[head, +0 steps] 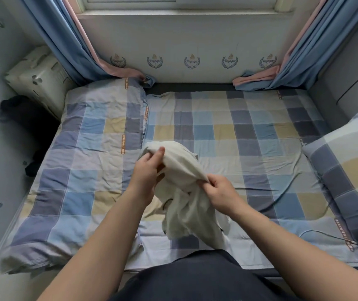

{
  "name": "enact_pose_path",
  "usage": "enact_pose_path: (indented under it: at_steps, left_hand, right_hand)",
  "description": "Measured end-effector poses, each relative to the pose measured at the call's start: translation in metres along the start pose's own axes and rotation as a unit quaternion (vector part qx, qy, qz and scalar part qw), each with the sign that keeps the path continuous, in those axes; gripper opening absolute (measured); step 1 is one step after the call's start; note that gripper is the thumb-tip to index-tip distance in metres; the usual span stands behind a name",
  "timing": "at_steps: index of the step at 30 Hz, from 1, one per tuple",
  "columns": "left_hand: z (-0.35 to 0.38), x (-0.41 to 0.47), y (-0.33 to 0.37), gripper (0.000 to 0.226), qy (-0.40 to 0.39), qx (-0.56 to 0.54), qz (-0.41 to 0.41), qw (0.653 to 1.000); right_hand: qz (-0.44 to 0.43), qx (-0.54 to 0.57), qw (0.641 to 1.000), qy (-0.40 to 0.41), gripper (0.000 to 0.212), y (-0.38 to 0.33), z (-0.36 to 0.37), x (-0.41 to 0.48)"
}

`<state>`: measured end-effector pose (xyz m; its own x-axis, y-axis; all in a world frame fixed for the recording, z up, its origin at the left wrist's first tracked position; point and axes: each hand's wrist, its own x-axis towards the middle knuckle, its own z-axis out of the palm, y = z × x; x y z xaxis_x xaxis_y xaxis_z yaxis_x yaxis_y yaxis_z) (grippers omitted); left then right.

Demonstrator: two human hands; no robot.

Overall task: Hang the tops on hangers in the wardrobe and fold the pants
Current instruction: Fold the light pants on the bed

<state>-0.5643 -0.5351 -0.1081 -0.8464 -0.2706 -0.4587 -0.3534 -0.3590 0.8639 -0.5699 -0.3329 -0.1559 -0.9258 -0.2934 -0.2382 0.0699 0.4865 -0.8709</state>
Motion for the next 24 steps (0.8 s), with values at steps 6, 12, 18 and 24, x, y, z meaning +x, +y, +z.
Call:
enact_pose_path:
  at_steps: [6,12,18,24]
  left_hand:
    - [0.005,-0.021,-0.037,0.074,-0.142,0.176,-0.080,0.971]
    - [0.013,-0.020,-0.074,0.073,-0.123,0.259,-0.071,0.955]
    - [0.033,0.000,-0.073,0.012,-0.022,0.273,-0.002,0.962]
    - [0.034,0.006,-0.063,0.019,0.002,0.064,-0.100,0.993]
  right_hand:
    - [0.128,0.264,0.953,0.072,0.022,-0.030,-0.019,0.025]
    - [0.173,0.453,0.872,0.068,0.015,-0.040,-0.033,0.030]
    - [0.211,0.555,0.803,0.052,0.012,-0.046,-0.036,0.026]
    - [0.177,0.415,0.892,-0.037,0.024,-0.025,-0.055,0.010]
